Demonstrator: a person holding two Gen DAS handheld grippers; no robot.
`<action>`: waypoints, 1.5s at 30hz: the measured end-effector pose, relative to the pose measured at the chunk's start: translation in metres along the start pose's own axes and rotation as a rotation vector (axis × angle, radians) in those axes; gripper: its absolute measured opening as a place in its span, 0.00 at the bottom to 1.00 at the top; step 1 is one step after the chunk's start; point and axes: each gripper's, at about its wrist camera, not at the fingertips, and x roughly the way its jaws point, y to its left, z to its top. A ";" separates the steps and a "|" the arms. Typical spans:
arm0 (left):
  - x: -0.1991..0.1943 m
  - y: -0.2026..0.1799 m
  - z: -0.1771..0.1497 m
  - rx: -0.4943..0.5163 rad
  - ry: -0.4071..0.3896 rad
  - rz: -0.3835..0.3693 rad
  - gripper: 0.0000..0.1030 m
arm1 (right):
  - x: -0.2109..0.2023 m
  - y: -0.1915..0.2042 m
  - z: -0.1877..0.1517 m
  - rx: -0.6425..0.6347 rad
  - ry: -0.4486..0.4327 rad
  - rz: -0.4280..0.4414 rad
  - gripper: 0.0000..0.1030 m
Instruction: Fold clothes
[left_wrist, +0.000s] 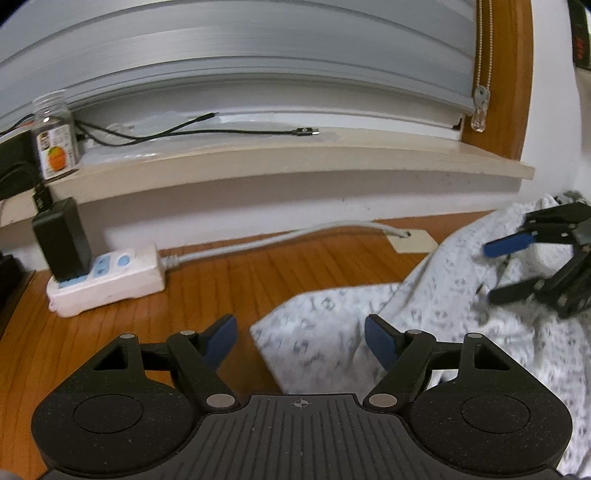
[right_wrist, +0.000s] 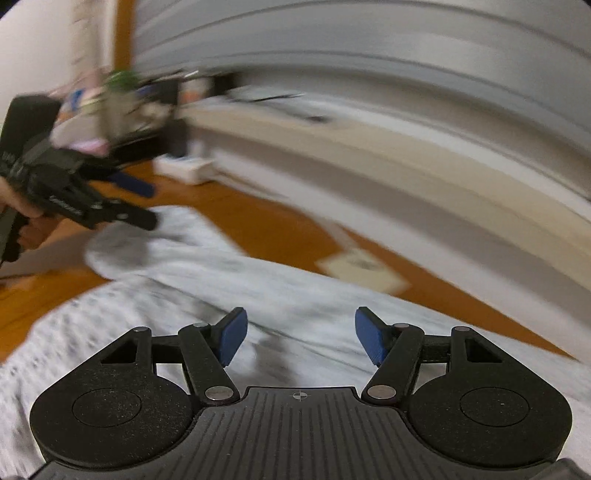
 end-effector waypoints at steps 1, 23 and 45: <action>-0.002 0.002 -0.003 -0.001 0.001 0.000 0.76 | 0.009 0.010 0.005 -0.026 0.010 0.022 0.62; 0.008 -0.040 0.002 -0.007 -0.002 -0.151 0.76 | -0.178 -0.140 0.000 0.179 -0.287 -0.627 0.02; 0.011 -0.067 -0.004 -0.021 0.045 -0.247 0.76 | -0.113 -0.171 -0.072 0.233 -0.029 -0.389 0.46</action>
